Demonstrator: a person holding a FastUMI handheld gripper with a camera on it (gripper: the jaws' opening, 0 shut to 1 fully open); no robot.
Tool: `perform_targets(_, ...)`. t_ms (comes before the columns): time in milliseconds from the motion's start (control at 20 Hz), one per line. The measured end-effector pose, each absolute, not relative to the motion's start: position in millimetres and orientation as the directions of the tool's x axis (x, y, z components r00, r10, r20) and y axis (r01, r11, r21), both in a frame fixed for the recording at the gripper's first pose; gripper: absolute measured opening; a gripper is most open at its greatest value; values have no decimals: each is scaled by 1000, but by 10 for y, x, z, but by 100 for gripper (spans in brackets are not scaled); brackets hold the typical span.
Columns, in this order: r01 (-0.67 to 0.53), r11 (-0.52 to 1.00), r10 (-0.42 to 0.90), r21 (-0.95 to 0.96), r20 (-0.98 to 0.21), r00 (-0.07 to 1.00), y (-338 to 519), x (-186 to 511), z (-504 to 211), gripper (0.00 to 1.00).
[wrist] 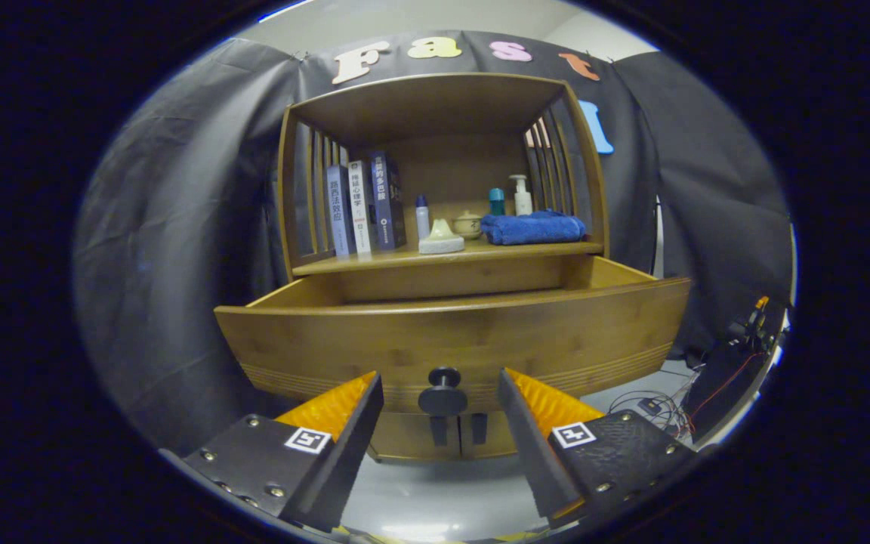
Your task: Pull open the drawer, take out the items inside it, and place them on the countertop above the cabinet.
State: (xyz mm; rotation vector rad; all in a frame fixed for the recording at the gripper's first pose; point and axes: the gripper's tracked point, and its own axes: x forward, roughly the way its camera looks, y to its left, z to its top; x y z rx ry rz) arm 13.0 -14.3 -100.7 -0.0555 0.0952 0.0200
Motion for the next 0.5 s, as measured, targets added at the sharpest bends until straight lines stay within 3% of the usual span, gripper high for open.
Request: perform_targets(500,23,999,-29,-40,-168,985,-209,590,-1427,91)
